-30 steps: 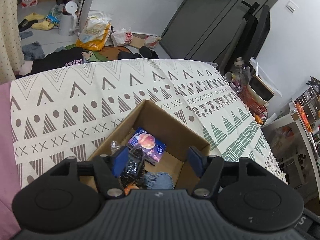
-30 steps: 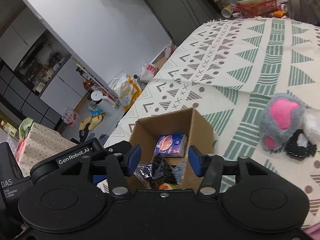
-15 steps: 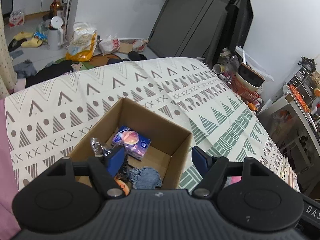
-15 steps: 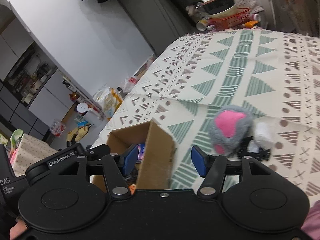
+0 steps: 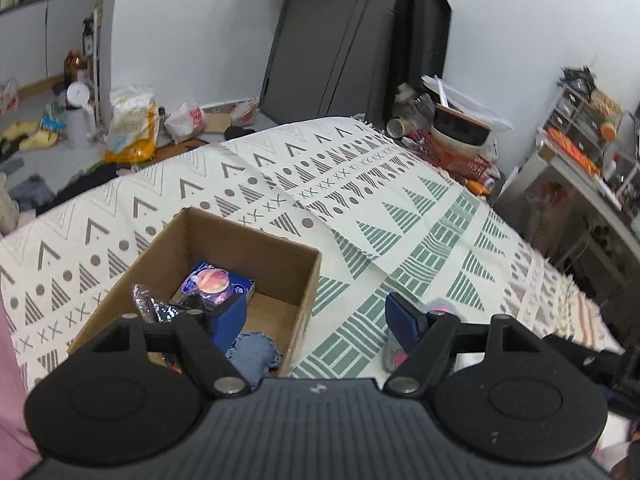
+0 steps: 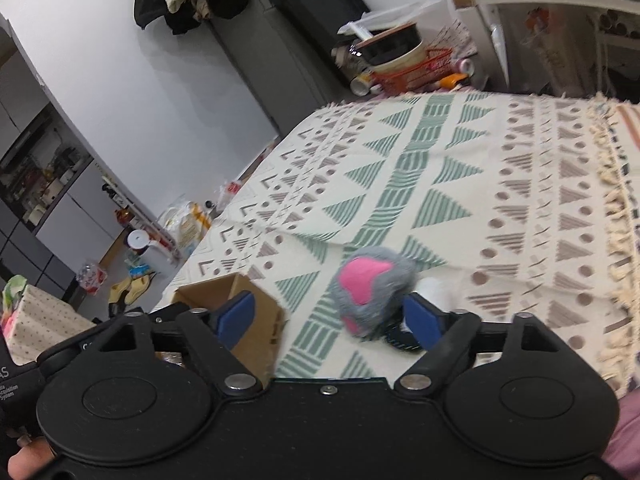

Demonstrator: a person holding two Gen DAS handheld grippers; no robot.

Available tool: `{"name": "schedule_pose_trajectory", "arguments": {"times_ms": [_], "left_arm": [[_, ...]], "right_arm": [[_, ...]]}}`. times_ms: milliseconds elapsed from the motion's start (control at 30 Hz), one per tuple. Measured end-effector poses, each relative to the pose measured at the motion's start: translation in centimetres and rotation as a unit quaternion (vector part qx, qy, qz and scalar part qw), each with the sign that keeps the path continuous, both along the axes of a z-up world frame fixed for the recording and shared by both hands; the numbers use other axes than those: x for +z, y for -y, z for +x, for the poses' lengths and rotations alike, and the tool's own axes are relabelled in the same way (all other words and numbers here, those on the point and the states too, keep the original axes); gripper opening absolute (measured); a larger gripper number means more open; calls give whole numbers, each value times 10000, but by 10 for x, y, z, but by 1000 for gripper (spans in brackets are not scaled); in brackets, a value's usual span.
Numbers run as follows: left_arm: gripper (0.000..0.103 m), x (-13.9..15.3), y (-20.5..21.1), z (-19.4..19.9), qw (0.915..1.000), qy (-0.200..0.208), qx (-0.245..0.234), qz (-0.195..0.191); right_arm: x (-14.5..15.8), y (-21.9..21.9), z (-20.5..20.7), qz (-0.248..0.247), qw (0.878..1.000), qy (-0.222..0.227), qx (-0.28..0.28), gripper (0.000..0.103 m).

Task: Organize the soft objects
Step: 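Move the left tool toward the gray plush while the right tool approaches the white cloth item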

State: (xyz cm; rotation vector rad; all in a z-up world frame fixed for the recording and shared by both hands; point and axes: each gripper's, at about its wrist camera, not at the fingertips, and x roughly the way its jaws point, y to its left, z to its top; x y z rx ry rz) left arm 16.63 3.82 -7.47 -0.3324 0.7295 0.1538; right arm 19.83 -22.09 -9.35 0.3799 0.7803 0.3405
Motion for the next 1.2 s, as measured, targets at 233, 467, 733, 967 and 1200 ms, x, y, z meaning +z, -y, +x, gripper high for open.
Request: {"name": "schedule_pose_trajectory", "arguments": {"times_ms": [233, 467, 733, 967, 1200], "left_arm": [[83, -1, 29, -1, 9993, 197, -252, 189], [83, -9, 47, 3, 9989, 164, -301, 309], [83, -18, 63, 14, 9983, 13, -462, 361], [83, -32, 83, 23, 9959, -16, -795, 422], [80, -51, 101, 36, 9946, -223, -966, 310]], "right_arm": [[-1, 28, 0, -282, 9995, 127, -5, 103], [-23, 54, 3, -28, 9998, 32, -182, 103], [-48, 67, 12, 285, 9987, -278, -304, 102], [-70, 74, 24, 533, 9951, -746, -364, 88], [-84, 80, 38, 746, 9927, -899, -308, 85]]}}
